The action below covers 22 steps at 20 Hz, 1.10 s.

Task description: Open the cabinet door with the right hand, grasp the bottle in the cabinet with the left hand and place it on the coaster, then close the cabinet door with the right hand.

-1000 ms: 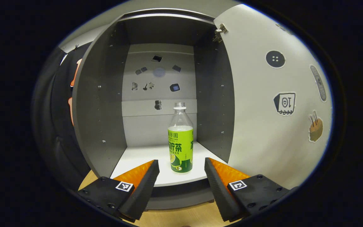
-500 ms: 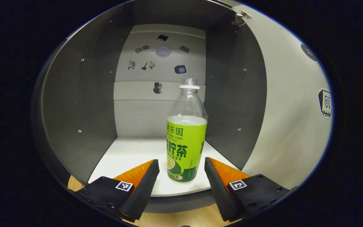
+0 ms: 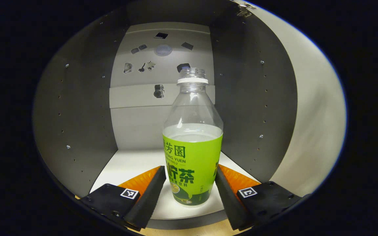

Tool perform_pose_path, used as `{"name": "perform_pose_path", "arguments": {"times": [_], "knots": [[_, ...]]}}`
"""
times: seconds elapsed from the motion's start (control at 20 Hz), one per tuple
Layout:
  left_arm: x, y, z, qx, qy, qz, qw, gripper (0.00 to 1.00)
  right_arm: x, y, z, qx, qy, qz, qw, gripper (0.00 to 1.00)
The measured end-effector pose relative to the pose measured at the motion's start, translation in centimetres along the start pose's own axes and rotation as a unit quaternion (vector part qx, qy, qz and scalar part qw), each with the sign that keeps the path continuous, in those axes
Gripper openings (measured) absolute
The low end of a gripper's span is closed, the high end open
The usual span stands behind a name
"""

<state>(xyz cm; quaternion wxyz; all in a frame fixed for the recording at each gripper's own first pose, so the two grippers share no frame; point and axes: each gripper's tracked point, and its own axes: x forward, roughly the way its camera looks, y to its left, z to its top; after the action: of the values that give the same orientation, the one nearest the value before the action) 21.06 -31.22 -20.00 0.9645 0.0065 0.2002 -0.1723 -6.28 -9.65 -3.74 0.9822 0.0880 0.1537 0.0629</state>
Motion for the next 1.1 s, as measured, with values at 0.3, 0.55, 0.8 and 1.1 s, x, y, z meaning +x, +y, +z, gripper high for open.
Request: {"name": "perform_pose_path", "arguments": {"times": [0.3,0.55,0.8,1.1], "knots": [[-0.6,-0.3,0.6,0.001,-0.005,-0.013,1.0,0.84,-0.5,0.1,-0.1,0.004,0.004,-0.004,1.0,0.69],[-3.2,0.5,1.9,-0.005,-0.026,-0.007,1.0,0.81,-0.7,0.1,0.0,0.0,-0.002,0.003,1.0,0.69],[-6.9,1.7,1.7,-0.011,-0.034,0.007,0.999,0.81,-0.9,0.2,0.3,-0.002,-0.005,0.029,1.0,0.69],[-12.5,4.3,1.8,-0.019,-0.058,0.054,0.997,0.79,-1.0,0.4,-0.4,0.003,-0.001,0.079,0.997,0.74]]}}
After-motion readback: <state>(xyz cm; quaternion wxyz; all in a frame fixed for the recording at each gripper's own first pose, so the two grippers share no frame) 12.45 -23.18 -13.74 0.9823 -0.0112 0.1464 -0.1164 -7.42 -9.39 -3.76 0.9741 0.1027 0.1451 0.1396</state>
